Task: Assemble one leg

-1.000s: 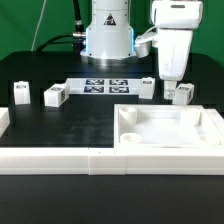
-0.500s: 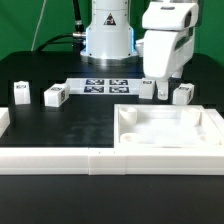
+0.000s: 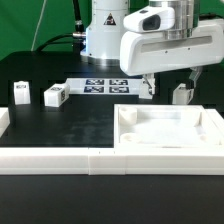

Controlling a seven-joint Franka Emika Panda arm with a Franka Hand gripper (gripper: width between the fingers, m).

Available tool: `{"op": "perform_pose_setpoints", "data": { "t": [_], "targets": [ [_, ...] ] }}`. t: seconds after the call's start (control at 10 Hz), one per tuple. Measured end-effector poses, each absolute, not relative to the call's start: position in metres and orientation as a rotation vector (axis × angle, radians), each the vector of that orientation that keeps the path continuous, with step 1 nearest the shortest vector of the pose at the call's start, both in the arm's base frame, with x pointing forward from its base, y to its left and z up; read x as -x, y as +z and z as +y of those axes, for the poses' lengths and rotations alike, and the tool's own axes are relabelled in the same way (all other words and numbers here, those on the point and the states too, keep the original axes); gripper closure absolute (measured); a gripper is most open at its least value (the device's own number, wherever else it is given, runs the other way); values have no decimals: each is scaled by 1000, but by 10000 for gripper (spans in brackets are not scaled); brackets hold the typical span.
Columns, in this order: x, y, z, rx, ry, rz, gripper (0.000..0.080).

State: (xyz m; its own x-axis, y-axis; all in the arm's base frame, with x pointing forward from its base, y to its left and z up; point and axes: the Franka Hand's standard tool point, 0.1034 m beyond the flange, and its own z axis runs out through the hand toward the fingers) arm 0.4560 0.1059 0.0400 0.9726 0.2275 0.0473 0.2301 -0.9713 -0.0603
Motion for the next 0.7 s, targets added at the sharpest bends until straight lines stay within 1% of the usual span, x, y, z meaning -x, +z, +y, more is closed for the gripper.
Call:
{"op": "perform_pose_setpoints", "data": {
  "t": [0.1, 0.5, 0.7],
  "targets": [
    [-455, 39, 107, 3055, -66, -308, 151],
    [-454, 38, 112, 3028, -35, 259, 151],
    [-444, 35, 120, 2953, -6, 648, 151]
  ]
}}
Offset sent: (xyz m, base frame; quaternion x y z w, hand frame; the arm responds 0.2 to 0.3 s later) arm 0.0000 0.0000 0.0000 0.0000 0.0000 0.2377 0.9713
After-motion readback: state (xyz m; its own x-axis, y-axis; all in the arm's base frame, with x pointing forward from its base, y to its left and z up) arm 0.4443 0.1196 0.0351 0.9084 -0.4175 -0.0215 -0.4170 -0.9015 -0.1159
